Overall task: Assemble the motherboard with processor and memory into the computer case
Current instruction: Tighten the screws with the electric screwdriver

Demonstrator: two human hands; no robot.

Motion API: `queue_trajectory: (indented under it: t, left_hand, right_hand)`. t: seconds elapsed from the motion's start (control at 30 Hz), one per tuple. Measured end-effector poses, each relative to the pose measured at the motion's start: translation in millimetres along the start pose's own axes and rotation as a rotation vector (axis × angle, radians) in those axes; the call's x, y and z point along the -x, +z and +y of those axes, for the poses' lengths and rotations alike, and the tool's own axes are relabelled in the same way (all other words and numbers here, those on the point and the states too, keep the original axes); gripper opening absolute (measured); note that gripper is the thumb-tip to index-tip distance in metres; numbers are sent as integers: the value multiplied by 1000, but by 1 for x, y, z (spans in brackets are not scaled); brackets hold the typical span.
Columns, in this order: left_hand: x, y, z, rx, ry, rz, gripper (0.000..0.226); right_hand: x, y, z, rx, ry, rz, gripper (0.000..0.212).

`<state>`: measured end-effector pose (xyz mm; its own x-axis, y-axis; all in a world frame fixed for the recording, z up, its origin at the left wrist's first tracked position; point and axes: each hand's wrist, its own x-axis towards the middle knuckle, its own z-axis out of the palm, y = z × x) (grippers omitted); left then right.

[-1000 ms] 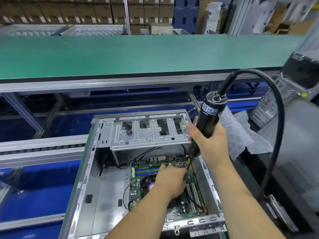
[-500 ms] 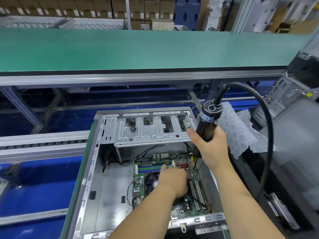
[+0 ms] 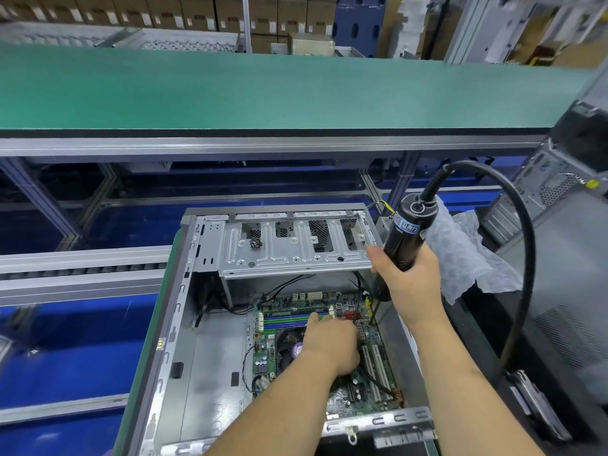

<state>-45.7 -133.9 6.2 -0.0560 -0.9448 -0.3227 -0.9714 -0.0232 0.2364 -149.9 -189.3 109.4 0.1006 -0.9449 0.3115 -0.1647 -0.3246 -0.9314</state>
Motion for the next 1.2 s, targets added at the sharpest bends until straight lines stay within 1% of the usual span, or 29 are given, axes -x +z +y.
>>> queue_trajectory:
  t: [0.47, 0.93, 1.2]
  left_hand:
    - [0, -1, 1, 6, -9, 5, 28]
    - [-2, 0, 1, 36, -23, -1, 30]
    - [-2, 0, 1, 38, -21, -5, 30]
  right_hand:
    - [-2, 1, 1, 6, 21, -7, 58]
    - [1, 4, 0, 8, 25, -59, 54]
    - [3, 7, -1, 15, -8, -72, 37]
